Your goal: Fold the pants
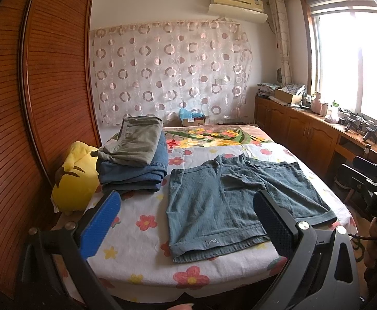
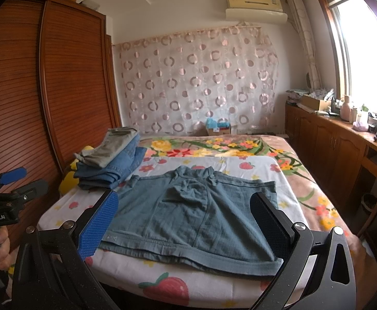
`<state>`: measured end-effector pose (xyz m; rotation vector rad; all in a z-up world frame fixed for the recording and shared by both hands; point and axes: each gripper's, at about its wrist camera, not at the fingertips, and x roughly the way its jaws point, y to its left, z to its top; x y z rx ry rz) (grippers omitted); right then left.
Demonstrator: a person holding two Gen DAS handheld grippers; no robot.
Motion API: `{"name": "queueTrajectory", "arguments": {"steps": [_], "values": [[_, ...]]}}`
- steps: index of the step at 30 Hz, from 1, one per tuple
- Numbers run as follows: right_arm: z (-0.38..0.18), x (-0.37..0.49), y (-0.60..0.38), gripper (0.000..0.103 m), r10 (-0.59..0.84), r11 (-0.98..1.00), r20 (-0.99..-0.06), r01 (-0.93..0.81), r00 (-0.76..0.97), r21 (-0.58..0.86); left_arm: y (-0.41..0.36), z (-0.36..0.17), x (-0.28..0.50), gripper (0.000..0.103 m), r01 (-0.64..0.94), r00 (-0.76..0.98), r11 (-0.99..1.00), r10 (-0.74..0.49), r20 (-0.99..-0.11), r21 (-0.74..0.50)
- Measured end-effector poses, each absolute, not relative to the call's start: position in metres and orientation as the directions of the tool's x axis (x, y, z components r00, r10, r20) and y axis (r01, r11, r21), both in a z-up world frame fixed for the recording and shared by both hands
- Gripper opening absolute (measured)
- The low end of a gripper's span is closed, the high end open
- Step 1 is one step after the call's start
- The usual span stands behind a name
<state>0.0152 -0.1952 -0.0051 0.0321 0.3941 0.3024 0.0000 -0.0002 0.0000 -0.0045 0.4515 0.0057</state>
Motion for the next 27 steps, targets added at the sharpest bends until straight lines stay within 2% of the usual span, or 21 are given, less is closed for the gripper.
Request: {"name": "queueTrajectory", "arguments": {"steps": [21,27], "values": [[-0.007,0.015,-0.197,0.103,0.291,0.956,-0.373,-0.279,0.881,0.087,-0.005,0.005,-0.001,0.103,-0.004,0.895,1.000,0.000,-0.446,-0.007],[0.003,0.016,-0.214,0.103,0.286,0.958,-0.388,-0.275,0.876,0.085,-0.005,-0.015,0.010,0.103,0.009,0.883,1.000,-0.014,-0.470,-0.013]]}}
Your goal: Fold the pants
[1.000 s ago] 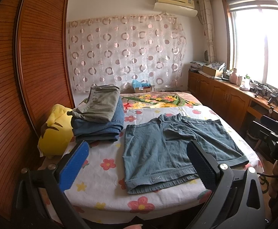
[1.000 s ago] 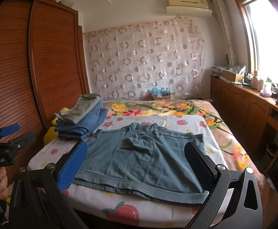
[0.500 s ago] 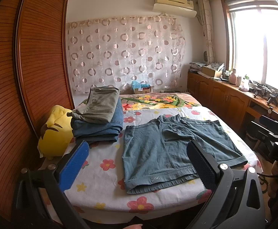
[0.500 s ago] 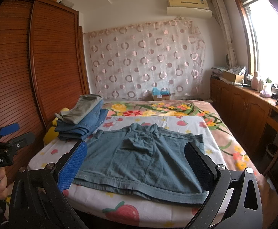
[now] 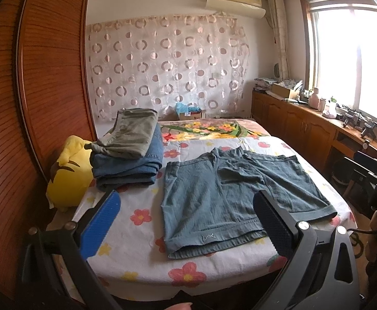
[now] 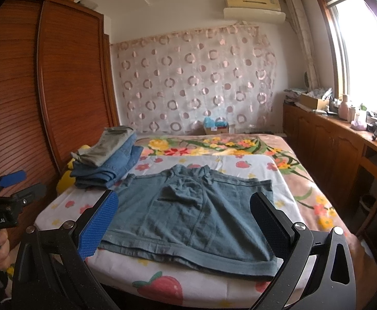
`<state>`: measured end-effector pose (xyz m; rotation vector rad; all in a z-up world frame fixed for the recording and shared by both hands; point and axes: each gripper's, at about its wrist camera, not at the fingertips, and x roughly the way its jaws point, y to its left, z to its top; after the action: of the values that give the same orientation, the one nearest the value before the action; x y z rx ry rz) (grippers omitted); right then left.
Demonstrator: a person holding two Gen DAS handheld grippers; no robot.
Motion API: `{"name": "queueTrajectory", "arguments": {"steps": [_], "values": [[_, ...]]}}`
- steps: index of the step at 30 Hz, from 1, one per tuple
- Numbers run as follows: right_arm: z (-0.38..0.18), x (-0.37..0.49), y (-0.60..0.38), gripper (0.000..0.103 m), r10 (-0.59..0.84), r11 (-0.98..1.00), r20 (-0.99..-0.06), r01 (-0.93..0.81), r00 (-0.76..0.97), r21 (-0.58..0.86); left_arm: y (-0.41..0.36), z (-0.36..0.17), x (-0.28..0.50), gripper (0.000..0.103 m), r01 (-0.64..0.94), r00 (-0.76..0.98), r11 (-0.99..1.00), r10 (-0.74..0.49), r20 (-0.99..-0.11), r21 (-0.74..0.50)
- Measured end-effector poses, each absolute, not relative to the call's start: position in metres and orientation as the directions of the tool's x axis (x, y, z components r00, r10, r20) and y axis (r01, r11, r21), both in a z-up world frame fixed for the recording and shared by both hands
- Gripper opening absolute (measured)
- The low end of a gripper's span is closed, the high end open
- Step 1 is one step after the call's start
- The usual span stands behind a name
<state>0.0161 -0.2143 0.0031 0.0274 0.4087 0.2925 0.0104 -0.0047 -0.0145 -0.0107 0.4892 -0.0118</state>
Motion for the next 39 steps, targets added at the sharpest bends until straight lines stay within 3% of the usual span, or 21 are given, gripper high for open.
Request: {"name": "queueTrajectory", "arguments": {"steps": [22,27,32,39], "values": [[-0.048,0.063,-0.258,0.103,0.233,0.970,-0.488,-0.234,0.841,0.059,-0.003,-0.073,0.047,0.103,0.096,0.808,0.994,-0.113,-0.578,-0.060],[-0.059,0.080,-0.276,0.093,0.219,0.973,-0.521,-0.228,0.825,0.048,-0.004,-0.085,0.056,0.103,0.119,0.790,0.990,-0.141,-0.597,-0.077],[-0.075,0.109,-0.296,0.073,0.209,0.974,-0.580,-0.218,0.787,0.054,-0.005,-0.095,0.070,0.103,0.143,0.771,0.985,-0.169,-0.614,-0.091],[-0.097,0.152,-0.311,0.065,0.184,0.977,-0.665,-0.207,0.724,0.045,-0.001,-0.102,0.088,0.103,0.156,0.755,0.983,-0.183,-0.630,-0.099]]}}
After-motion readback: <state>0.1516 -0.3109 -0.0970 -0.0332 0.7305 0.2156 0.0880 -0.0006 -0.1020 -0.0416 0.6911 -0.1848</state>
